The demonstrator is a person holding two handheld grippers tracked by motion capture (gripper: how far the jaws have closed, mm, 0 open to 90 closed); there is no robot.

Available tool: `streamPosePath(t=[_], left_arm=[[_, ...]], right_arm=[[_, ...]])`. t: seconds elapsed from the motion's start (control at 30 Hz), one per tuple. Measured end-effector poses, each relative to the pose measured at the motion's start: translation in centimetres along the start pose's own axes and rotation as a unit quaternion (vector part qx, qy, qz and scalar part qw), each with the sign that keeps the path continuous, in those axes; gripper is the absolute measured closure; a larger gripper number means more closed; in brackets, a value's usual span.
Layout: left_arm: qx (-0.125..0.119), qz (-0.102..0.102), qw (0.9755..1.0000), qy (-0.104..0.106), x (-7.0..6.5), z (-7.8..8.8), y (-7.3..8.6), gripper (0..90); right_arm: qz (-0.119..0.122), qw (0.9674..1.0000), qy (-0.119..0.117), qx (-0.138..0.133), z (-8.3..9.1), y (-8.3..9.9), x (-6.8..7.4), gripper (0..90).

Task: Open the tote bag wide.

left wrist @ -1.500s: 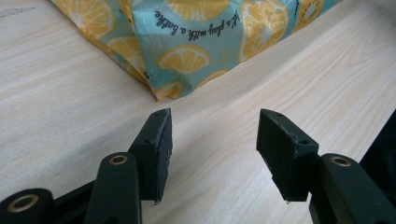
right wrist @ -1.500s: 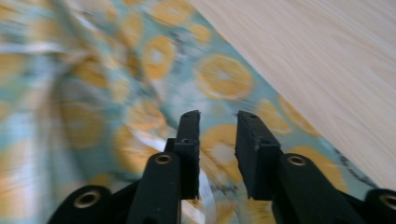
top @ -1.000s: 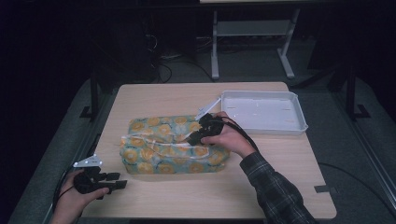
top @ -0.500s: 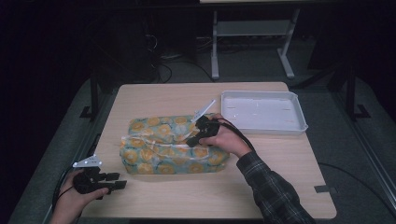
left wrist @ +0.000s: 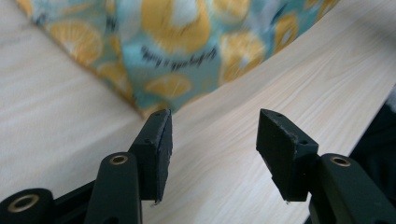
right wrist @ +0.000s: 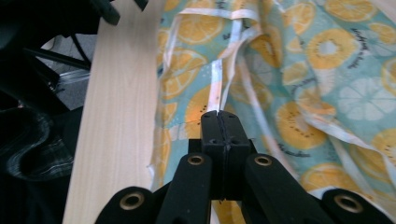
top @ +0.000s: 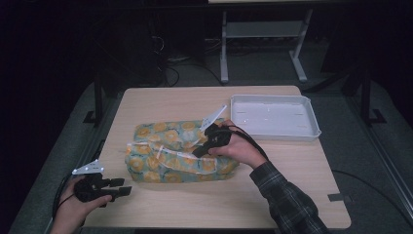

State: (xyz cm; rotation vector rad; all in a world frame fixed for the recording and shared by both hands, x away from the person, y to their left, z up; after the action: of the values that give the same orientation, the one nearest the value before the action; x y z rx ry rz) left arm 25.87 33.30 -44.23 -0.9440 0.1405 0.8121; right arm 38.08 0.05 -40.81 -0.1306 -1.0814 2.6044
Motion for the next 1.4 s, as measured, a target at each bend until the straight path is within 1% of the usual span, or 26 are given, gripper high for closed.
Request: streamPosePath(t=[0.03,0.07,0.1,0.2,0.23,0.27,0.37,0.43,0.47,0.5,0.53,0.57,0.67,0.7,0.77,0.8,0.83,0.87,0.9,1.0,1.1,1.13,1.23,1.33,1.4], left_arm=[[-0.01,-0.006,0.9999,0.006,-0.5,0.2,-0.5,45.9],[-0.01,-0.006,0.9999,0.006,-0.5,0.2,-0.5,46.1],[-0.013,-0.01,0.9998,0.008,-0.7,0.2,-0.9,46.1],[-0.018,-0.023,0.9995,0.013,-1.5,0.0,-2.0,46.4],[-0.019,-0.024,0.9994,0.015,-1.8,-0.3,-2.4,46.5],[-0.018,-0.028,0.9993,0.017,-1.9,-0.5,-2.8,46.5],[-0.013,-0.035,0.9991,0.019,-2.3,-1.6,-4.0,46.5],[-0.008,-0.037,0.9991,0.021,-2.4,-2.4,-4.7,46.4],[-0.008,-0.037,0.999,0.021,-2.4,-2.8,-5.1,46.3],[-0.004,-0.039,0.999,0.021,-2.4,-3.1,-5.4,46.3],[-0.006,-0.038,0.999,0.021,-2.4,-3.5,-5.7,46.3],[-0.002,-0.039,0.999,0.022,-2.3,-3.9,-6.1,46.3],[0.002,-0.038,0.999,0.022,-2.1,-5.1,-7.1,46.1],[0.003,-0.034,0.9992,0.021,-2.0,-5.4,-7.3,46.1],[0.008,-0.039,0.999,0.02,-1.8,-5.8,-7.7,46.0],[0.008,-0.035,0.9992,0.019,-1.8,-6.0,-7.9,46.0],[0.009,-0.039,0.999,0.02,-1.7,-6.0,-8.0,46.1],[0.008,-0.037,0.9991,0.019,-1.7,-6.1,-8.1,46.2],[0.007,-0.034,0.9992,0.018,-1.7,-6.2,-8.1,46.3],[0.008,-0.036,0.9991,0.021,-1.9,-5.9,-8.0,46.4],[-0.001,-0.039,0.999,0.021,-2.5,-4.8,-7.9,46.3],[-0.004,-0.039,0.999,0.019,-2.6,-4.4,-7.9,46.3],[-0.022,-0.036,0.999,0.016,-3.0,-3.2,-8.0,46.4],[-0.03,-0.043,0.9986,0.012,-3.2,-2.1,-8.2,46.6],[-0.031,-0.044,0.9985,0.012,-3.3,-2.0,-8.3,46.6]], right_arm=[[-0.003,1.0,-0.004,0.004,0.1,0.0,0.3,90.0],[-0.003,1.0,-0.004,0.004,0.1,0.0,0.3,90.0],[0.003,1.0,-0.003,0.0,0.1,0.0,0.5,90.0],[0.008,0.9999,-0.014,0.001,0.2,0.1,1.2,90.0],[0.009,0.9998,-0.016,0.003,0.2,0.1,1.7,90.0],[0.016,0.9997,-0.016,0.002,0.1,0.2,1.7,90.0],[0.014,0.9997,-0.019,0.007,0.0,0.3,2.0,90.0],[0.019,0.9995,-0.023,0.004,-0.1,0.4,2.1,90.0],[0.015,0.9995,-0.026,0.007,0.0,0.4,2.3,90.0],[0.015,0.9995,-0.026,0.007,0.0,0.4,2.3,90.0],[0.022,0.9994,-0.026,0.005,-0.1,0.4,2.3,90.0],[0.02,0.9994,-0.026,0.008,0.0,0.4,2.4,90.0],[0.022,0.9994,-0.027,0.004,0.1,0.5,2.5,90.0],[0.023,0.9994,-0.027,0.004,0.1,0.5,2.5,90.0],[0.026,0.9992,-0.028,0.004,0.1,0.5,2.6,90.0],[0.028,0.9992,-0.028,0.004,0.1,0.5,2.7,90.0],[0.027,0.9992,-0.029,0.007,0.2,0.5,2.8,90.0],[0.028,0.9992,-0.03,0.004,0.2,0.5,2.9,90.0],[0.03,0.9991,-0.03,0.008,0.3,0.6,3.1,90.0],[0.035,0.9988,-0.033,0.006,0.3,0.8,3.4,90.0],[0.039,0.9985,-0.037,0.008,0.4,1.0,4.0,90.0],[0.039,0.9985,-0.037,0.008,0.4,1.0,4.0,90.0],[0.044,0.9982,-0.039,0.011,0.4,1.3,4.6,90.0],[0.044,0.9979,-0.042,0.021,0.2,1.9,5.2,90.0],[0.046,0.9978,-0.042,0.023,0.0,2.2,5.3,90.0]])
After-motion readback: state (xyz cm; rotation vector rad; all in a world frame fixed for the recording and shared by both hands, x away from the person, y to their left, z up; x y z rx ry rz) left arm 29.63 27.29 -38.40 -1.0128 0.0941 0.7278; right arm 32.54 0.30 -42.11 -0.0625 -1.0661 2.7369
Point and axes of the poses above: each handheld gripper's, and its own axes: z roughly backward along the jaws, y roughly out of its underside, x roughly to its left, the point moved 4 cm from there along -z, roughly forward along the jaws, and after that the axes turned 14 degrees about y, right-handed, at the moved point
